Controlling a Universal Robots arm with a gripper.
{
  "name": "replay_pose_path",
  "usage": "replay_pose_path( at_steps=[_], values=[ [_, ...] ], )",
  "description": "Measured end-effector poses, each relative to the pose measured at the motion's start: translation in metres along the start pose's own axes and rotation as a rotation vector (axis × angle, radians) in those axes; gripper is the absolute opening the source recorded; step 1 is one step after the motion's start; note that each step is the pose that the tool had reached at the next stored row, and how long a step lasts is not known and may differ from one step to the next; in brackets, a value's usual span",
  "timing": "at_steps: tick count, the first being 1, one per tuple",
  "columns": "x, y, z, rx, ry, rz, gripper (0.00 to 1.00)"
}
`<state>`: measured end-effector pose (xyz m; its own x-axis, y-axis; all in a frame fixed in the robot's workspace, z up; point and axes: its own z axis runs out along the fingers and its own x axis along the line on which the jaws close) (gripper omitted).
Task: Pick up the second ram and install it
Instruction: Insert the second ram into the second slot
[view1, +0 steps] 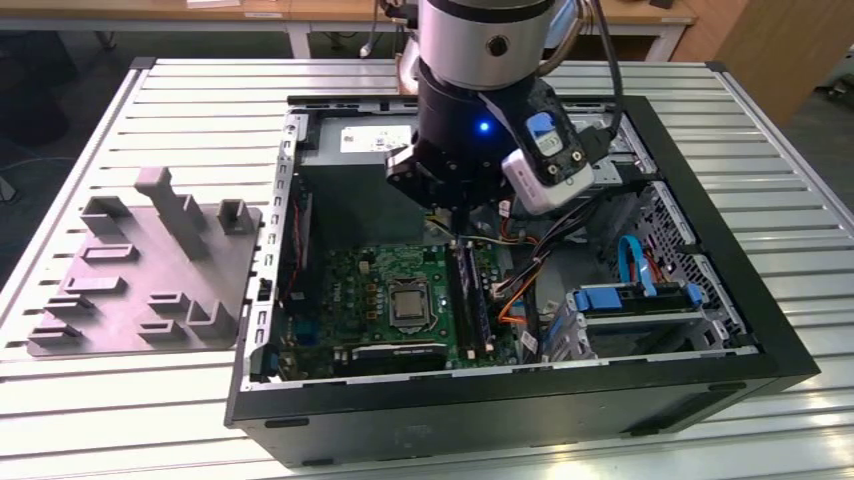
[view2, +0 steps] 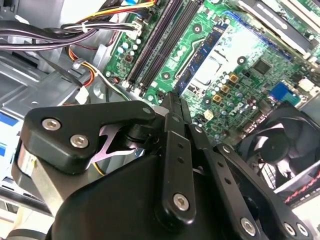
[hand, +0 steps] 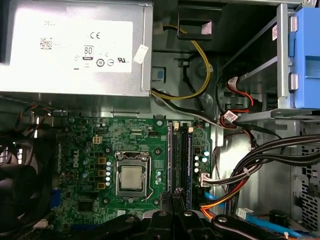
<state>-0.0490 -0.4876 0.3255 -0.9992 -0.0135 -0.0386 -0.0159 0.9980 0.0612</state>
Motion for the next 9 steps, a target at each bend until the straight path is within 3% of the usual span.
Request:
replay_pose_path(
  at_steps=[9],
  values=[
    [-0.0042, -0.0009, 0.0129, -0.0006, 0.0013, -0.017, 0.11]
  ],
)
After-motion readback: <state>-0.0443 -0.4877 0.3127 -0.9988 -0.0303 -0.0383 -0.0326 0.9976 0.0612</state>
